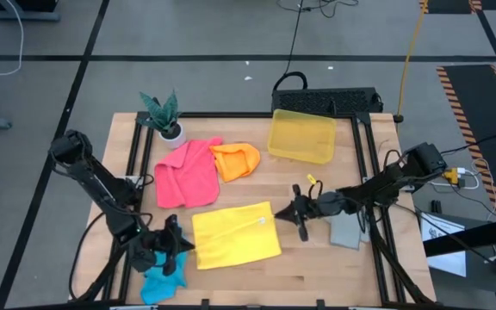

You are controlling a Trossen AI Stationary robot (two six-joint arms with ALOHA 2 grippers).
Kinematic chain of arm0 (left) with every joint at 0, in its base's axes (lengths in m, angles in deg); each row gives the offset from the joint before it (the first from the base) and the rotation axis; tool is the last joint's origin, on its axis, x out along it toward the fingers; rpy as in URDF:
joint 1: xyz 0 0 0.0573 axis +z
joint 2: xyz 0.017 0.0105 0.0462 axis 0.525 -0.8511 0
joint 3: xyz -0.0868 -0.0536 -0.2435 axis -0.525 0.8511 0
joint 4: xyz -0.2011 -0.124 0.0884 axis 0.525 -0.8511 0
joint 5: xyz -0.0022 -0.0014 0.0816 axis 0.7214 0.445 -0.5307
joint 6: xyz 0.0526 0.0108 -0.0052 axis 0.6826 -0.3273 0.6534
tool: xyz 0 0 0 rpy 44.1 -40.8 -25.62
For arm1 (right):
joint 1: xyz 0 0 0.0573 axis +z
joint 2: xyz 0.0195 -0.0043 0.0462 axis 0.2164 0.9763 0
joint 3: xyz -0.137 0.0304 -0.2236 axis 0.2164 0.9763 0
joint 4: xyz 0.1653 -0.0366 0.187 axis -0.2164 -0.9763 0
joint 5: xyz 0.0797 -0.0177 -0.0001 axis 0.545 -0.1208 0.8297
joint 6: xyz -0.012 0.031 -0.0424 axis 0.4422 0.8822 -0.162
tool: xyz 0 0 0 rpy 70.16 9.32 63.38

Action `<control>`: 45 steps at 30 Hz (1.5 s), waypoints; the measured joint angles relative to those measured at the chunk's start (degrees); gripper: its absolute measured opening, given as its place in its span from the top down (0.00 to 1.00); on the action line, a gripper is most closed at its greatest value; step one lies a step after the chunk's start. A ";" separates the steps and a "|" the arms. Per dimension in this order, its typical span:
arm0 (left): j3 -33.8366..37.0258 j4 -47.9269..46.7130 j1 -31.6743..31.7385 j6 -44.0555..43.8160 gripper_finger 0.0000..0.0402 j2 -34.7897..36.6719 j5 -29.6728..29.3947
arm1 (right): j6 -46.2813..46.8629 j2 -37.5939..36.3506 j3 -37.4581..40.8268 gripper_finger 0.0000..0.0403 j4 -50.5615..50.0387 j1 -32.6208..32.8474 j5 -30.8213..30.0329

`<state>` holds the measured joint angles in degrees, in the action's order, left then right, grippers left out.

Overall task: Fold microfiber towels
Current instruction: Fold the yellow kitchen towel

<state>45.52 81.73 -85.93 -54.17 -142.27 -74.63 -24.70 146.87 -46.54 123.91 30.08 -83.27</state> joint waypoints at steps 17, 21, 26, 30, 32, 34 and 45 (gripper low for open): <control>-12.39 2.72 -4.00 19.40 0.99 0.04 1.44 | -2.08 -0.04 -0.02 1.00 11.37 3.04 9.50; -12.34 -5.06 -2.22 12.56 0.98 0.04 -0.80 | -2.87 -0.04 -0.02 1.00 6.97 2.87 2.19; -10.13 -8.98 -0.36 6.36 0.99 0.04 -1.01 | -2.17 -0.02 -0.02 1.00 2.87 1.56 -2.09; -6.39 -8.94 0.67 1.73 0.97 0.04 -1.01 | -0.01 -0.02 -0.02 1.00 -0.03 -0.37 -3.34; -4.56 -8.88 0.87 -0.47 0.99 0.02 -1.03 | 0.26 -0.02 -0.02 1.00 -0.83 -1.02 -3.38; -3.31 -8.85 1.03 -1.89 0.99 0.02 -1.01 | 0.32 -0.02 -0.02 1.00 -1.13 -1.46 -3.34; -2.80 -10.11 1.55 -1.98 0.98 0.00 -1.16 | 0.18 -0.02 -0.02 1.00 -0.94 -1.98 -3.39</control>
<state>42.73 71.63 -84.39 -56.15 -142.27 -75.78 -24.52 146.85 -46.56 122.97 28.10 -86.65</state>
